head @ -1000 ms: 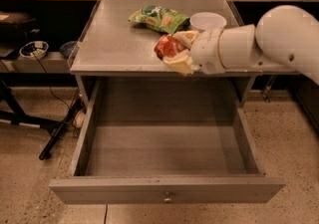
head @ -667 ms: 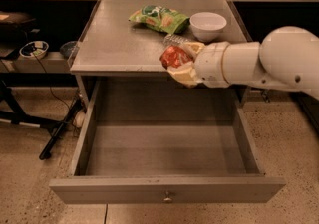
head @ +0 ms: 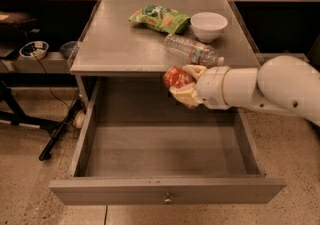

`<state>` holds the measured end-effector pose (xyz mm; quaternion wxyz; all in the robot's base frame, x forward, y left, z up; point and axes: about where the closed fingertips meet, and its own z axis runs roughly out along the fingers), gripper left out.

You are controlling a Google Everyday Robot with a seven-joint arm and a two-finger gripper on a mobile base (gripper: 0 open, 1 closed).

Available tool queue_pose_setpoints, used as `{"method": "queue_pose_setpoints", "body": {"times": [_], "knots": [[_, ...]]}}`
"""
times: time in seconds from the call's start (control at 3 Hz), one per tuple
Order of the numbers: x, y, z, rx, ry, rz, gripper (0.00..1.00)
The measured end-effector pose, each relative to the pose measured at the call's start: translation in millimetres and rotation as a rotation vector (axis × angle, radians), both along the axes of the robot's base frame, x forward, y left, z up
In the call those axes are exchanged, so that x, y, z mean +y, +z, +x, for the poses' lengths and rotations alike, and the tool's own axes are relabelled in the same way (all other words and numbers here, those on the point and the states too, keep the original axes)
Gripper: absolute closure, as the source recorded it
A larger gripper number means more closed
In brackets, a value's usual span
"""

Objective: Place coke can into top drawer

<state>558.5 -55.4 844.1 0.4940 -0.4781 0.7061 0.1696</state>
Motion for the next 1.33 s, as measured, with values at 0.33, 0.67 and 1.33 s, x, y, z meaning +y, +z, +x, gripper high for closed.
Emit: {"method": "queue_pose_setpoints", "body": {"times": [0.33, 0.67, 1.33], "knots": [[-1.6, -20.7, -4.0, 0.035, -0.005, 0.013, 1.00], [-4.0, -38.7, -5.8, 0.043, -0.020, 0.015, 1.00], [-7.2, -79.1, -8.0, 0.101, -0.045, -0.001, 1.00]]}}
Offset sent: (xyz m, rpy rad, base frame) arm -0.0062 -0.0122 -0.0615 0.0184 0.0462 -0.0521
